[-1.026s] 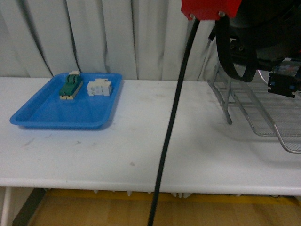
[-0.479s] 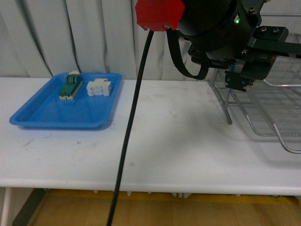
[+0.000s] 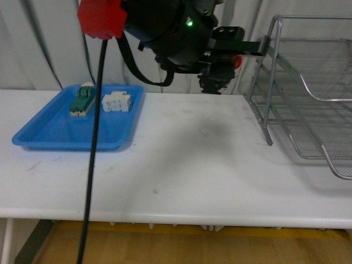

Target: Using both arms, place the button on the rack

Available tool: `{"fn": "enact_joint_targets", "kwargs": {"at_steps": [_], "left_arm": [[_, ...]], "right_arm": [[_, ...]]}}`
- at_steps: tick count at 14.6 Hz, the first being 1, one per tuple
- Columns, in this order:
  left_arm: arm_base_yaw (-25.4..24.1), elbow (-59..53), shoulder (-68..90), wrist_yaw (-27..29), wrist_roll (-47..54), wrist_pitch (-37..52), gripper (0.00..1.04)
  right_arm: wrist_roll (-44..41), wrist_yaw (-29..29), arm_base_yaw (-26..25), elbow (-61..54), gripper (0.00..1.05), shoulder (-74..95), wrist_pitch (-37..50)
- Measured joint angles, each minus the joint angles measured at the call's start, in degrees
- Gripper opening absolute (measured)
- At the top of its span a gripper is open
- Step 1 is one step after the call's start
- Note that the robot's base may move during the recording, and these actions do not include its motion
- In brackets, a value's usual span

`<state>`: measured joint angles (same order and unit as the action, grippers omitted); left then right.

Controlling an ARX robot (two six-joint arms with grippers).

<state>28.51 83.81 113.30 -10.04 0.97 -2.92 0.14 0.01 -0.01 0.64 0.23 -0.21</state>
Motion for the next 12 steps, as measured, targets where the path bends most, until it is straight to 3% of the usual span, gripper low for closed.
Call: {"fn": "enact_joint_targets", "kwargs": {"at_steps": [3,5,7,12], "left_arm": [[-2.8,-1.3,0.0,0.0,-1.0,0.9,0.36],[-7.2,-3.1,0.0,0.0,-2.1,2.2,0.36],[-19.8,-10.5,1.9,1.0,-3.5,6.6,0.36],[-21.2,-14.5,-0.3,-0.2,-2.2,8.8,0.36]], "right_arm": [[0.0,0.0,0.0,0.0,0.98,0.0,0.0],[0.0,0.0,0.0,0.0,0.98,0.0,0.0],[0.0,0.0,0.0,0.0,0.98,0.0,0.0],[0.0,0.0,0.0,0.0,0.98,0.0,0.0]]}}
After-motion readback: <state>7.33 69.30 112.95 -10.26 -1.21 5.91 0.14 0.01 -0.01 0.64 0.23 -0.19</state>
